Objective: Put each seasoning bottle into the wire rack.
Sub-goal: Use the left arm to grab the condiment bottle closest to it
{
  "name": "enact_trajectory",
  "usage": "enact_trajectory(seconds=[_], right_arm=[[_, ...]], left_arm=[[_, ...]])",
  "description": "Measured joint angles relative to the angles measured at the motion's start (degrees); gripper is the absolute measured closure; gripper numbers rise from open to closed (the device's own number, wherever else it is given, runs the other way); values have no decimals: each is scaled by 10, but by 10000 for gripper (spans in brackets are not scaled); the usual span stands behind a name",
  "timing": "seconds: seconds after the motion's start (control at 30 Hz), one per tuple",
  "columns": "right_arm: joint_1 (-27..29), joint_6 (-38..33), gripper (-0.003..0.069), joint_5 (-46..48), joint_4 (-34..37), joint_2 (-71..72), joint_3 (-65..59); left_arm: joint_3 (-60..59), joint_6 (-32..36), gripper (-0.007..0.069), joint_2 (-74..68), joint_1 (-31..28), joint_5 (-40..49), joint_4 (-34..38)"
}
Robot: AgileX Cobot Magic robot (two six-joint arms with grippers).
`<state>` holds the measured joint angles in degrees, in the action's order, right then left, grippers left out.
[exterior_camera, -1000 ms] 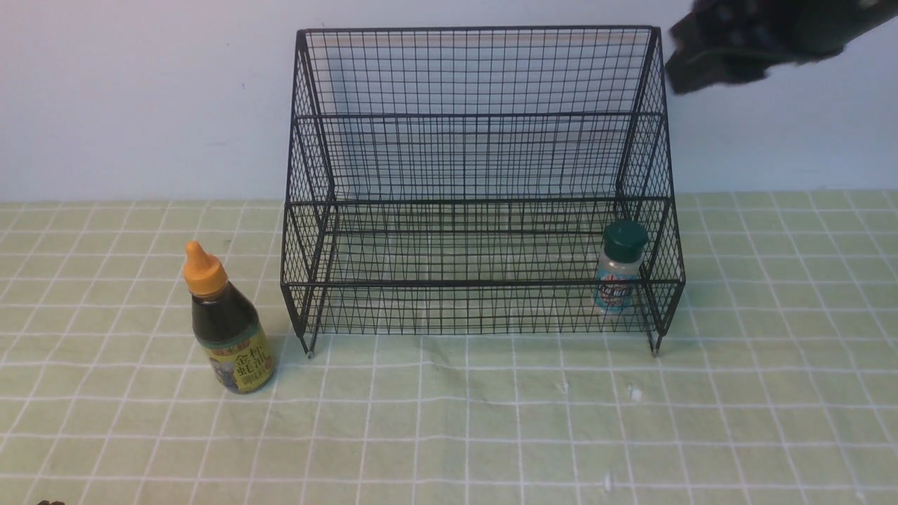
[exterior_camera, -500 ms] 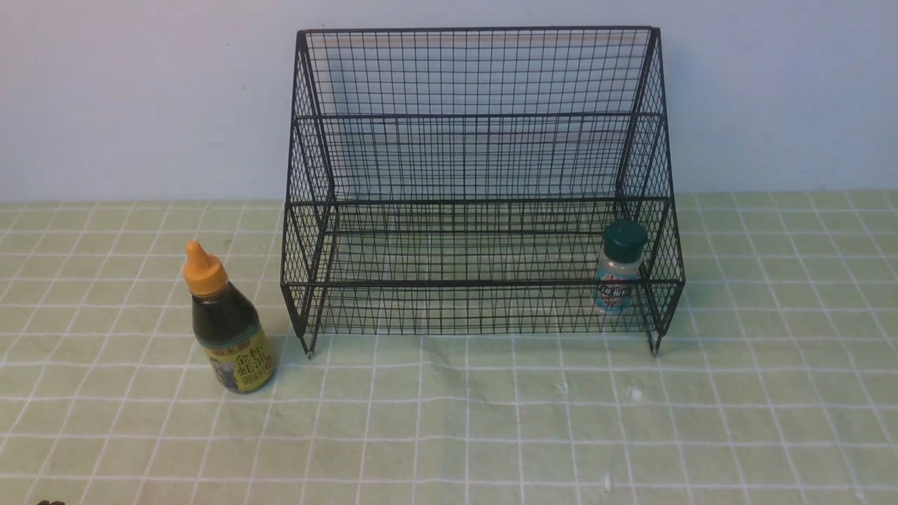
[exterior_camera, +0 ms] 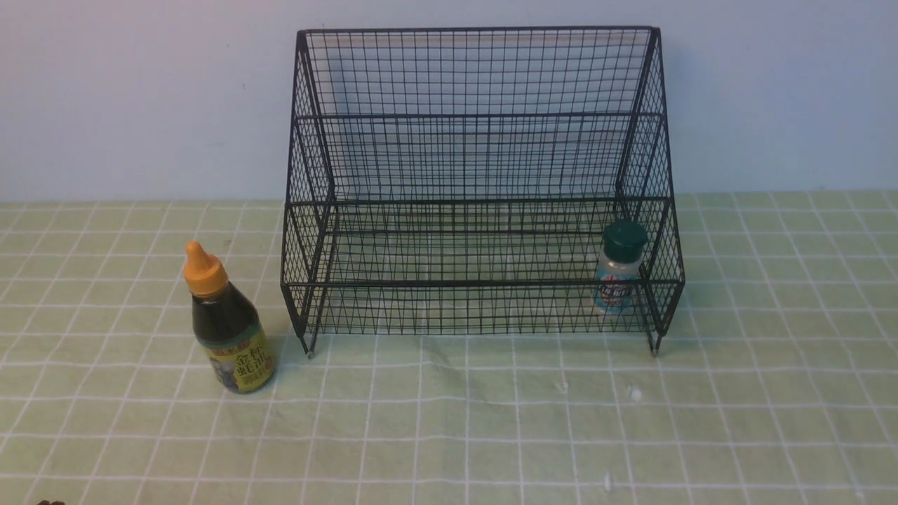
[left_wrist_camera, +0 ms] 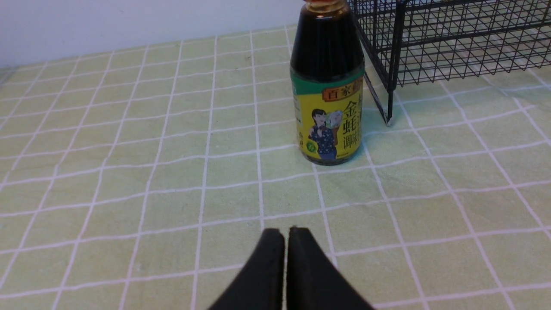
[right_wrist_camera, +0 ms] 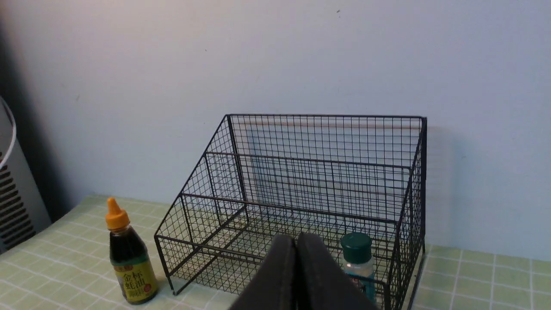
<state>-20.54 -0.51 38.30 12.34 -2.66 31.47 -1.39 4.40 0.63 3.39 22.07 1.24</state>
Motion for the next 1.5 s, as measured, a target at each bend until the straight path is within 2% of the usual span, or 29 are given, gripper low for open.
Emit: enact_trajectory(seconds=[0.13,0.43,0.5,0.57,0.6,0.67,0.8,0.97,1.5], right_arm=[[0,-1,673,-11,-6,13,-30],[12,-3,673,-72,-101,23,-134],[39,-3,673,-85,-108,29,-158],[93,-4,673,-99,-113,34,-196],[98,-4,673,-100,-114,34,-200],[153,-4,673,-105,-116,34,-248],[195,-4,673,-109,-117,34,-307],[206,0,673,-151,-112,34,-324],[206,0,673,-156,-106,34,-325]], left_arm=[[0,0,631,0,0,0,0],[0,0,631,0,0,0,0],[0,0,631,0,0,0,0],[0,0,631,0,0,0,0],[0,0,631,0,0,0,0],[0,0,631,0,0,0,0],[0,0,631,0,0,0,0],[0,0,631,0,0,0,0],[0,0,631,0,0,0,0]])
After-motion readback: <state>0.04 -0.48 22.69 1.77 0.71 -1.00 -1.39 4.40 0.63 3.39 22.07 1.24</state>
